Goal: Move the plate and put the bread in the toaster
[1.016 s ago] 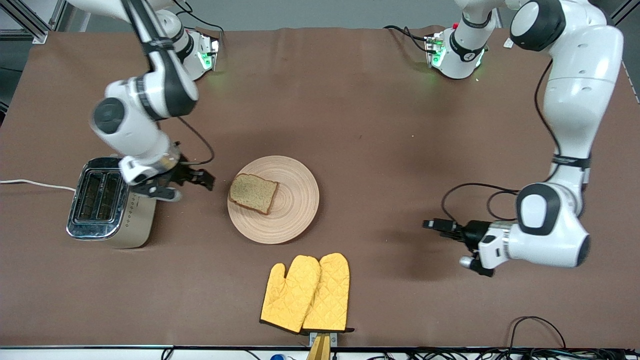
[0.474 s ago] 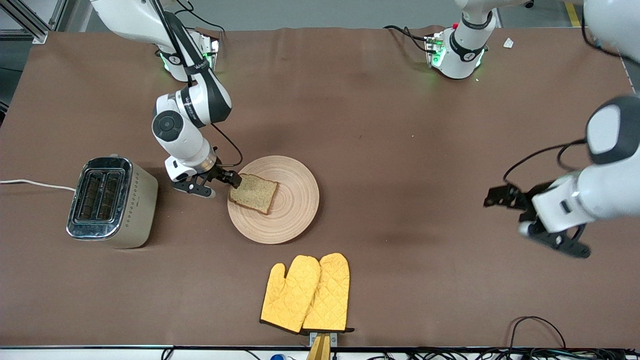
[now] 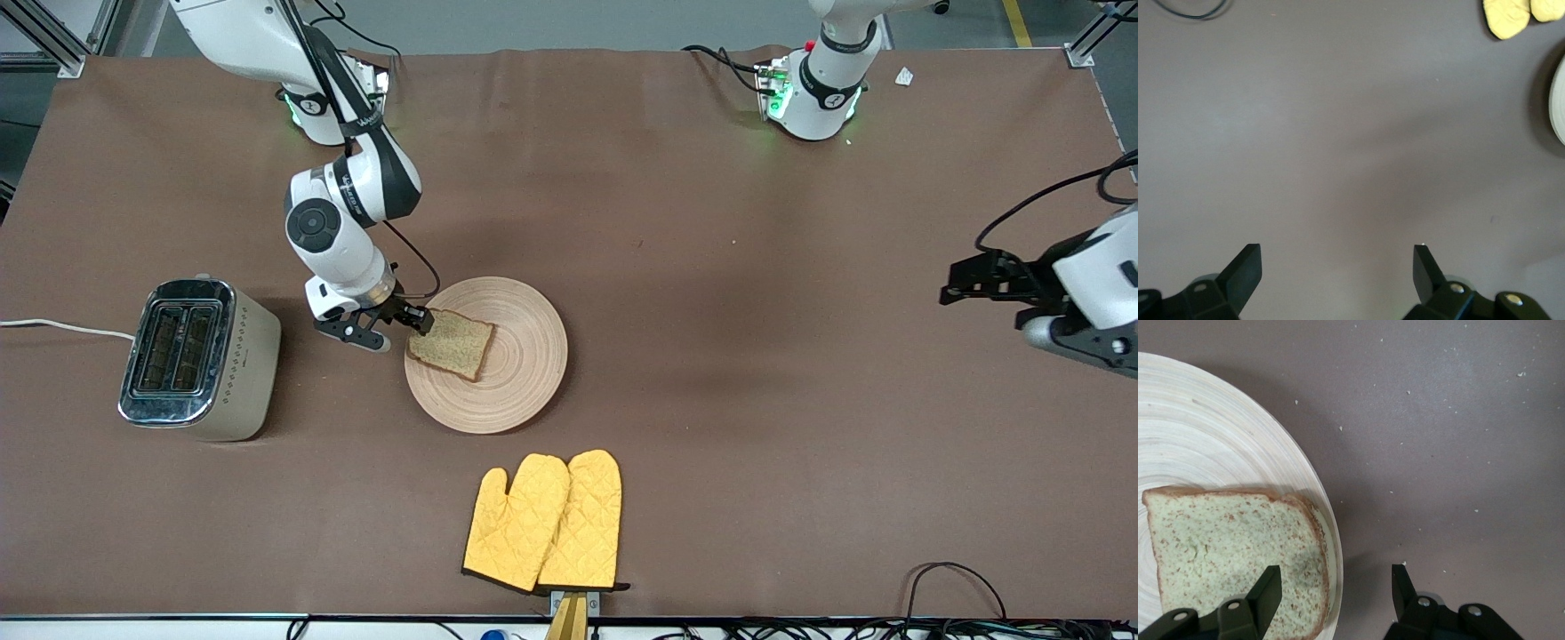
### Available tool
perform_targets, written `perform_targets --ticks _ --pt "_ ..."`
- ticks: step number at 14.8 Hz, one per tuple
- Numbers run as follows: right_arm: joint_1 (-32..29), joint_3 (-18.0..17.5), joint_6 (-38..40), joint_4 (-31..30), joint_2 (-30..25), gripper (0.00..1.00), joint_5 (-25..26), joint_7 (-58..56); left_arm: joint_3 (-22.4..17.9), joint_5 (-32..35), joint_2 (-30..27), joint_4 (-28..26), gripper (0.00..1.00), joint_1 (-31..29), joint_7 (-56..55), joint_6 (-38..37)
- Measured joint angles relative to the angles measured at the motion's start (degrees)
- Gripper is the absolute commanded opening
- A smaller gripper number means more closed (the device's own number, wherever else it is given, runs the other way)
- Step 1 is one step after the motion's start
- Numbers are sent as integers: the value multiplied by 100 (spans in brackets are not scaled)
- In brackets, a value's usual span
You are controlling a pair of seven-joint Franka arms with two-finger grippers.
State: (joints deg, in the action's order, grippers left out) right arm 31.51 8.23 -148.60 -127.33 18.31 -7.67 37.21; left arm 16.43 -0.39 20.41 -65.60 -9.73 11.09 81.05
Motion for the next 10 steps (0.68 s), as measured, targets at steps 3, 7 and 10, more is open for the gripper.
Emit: perform_targets --ticks 3,7,10 --pt "7 0 -63 0 42 62 0 45 -114 0 -452 -92 100 155 -393 -24" --pt "24 1 -80 2 44 58 0 54 -666 -1 -1247 -821 100 994 -1537 -8" --pt "30 1 -106 2 45 56 1 55 -1319 -28 -1883 -1711 100 1625 -1887 372"
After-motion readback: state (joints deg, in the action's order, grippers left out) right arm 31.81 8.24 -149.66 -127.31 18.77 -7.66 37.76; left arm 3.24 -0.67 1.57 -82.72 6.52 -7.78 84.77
